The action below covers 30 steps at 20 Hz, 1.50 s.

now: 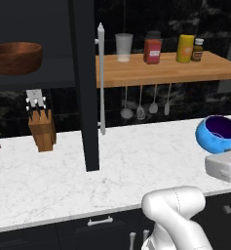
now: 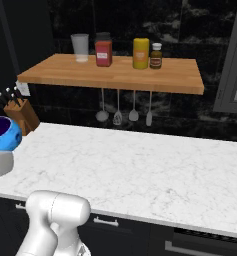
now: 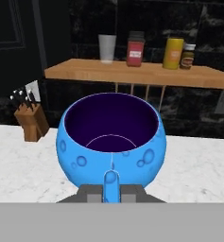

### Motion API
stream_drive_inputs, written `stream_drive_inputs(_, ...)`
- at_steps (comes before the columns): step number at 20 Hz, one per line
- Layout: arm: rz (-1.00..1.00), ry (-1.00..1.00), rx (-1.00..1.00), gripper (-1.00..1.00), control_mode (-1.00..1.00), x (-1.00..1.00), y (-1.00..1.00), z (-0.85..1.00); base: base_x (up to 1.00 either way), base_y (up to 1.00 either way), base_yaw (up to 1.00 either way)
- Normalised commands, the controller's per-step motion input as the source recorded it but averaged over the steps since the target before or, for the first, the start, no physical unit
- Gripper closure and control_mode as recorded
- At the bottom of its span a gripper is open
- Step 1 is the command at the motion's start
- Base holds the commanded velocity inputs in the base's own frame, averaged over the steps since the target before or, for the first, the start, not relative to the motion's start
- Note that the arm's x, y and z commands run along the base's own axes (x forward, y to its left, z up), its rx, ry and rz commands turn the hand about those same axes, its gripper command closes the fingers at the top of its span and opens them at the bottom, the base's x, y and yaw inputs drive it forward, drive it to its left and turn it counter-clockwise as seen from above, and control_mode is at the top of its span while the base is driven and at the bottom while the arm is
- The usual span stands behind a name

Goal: Gather all objects into one cabinet and sort the glasses and bowls to opposite sides.

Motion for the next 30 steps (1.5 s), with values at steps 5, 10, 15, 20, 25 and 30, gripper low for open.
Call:
stream_drive_inputs(5,0.00,0.04,0.01,1.00,-1.00,-0.68,-0.01,0.00,0.00,0.00,0.00)
stream_drive_inputs(10,0.00,0.03,0.00,1.00,-1.00,-0.48,0.00,0.00,0.00,0.00,0.00)
stream_drive_inputs(15,0.00,0.05,0.00,1.00,-1.00,-0.39,0.00,0.00,0.00,0.00,0.00)
stream_drive_inputs(20,0.00,0.02,0.00,1.00,1.00,-0.16,0.00,0.00,-0.26,0.00,0.00)
stream_drive_inputs(25,0.00,0.00,0.00,1.00,1.00,0.00,0.00,0.00,-0.49,0.00,0.00)
stream_drive_inputs(30,0.00,0.00,0.00,1.00,1.00,0.00,0.00,0.00,-0.55,0.19,0.00)
